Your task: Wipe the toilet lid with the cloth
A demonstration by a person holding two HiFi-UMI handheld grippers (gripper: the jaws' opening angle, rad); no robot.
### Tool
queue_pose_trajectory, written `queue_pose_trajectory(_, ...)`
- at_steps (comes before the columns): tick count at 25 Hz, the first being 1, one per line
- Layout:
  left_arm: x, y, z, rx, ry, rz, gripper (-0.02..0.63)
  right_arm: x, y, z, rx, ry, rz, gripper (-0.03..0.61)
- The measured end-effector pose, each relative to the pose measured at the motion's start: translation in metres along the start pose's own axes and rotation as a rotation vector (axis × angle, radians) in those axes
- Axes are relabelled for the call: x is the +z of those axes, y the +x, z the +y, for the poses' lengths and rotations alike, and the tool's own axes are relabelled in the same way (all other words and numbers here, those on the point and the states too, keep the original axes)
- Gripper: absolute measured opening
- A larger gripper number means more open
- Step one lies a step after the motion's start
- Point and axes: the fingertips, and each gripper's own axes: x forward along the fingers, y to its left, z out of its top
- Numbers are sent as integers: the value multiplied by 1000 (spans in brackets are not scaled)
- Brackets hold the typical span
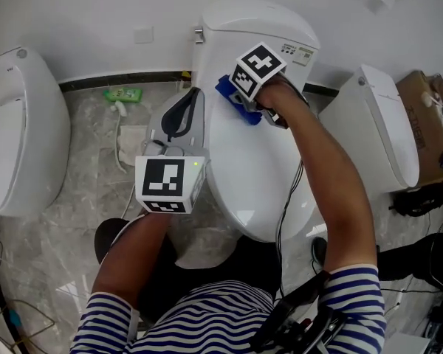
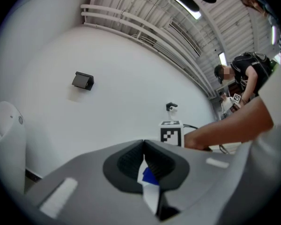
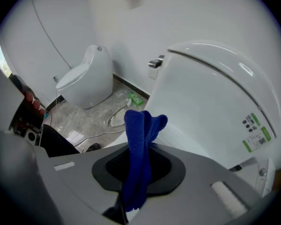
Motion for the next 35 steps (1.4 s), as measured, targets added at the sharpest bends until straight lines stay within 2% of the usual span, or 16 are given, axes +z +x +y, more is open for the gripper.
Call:
queue_pose_trajectory(4, -2, 10, -13, -21, -3, 0, 5, -48, -36, -54, -68, 115, 3, 58)
queue_pose_trajectory(10, -8, 25, -41, -55, -3, 11, 5, -149, -69, -127, -177, 275, 60, 58)
queue_pose_trajectory(13, -12, 30, -52, -69, 0, 18, 5, -194, -73, -152, -214, 349, 96, 58)
queue_pose_trajectory(17, -15, 36, -63, -70, 1, 22, 5, -230, -67, -167, -212, 414, 120, 58)
queue_pose_trajectory(25, -17, 36, -72, -79, 12, 31, 5, -241, -49, -160, -177, 425, 127, 58)
queue_pose_trajectory(35, -16, 27, -59, -60, 10, 29, 5, -211, -45, -132, -130, 420, 74, 58)
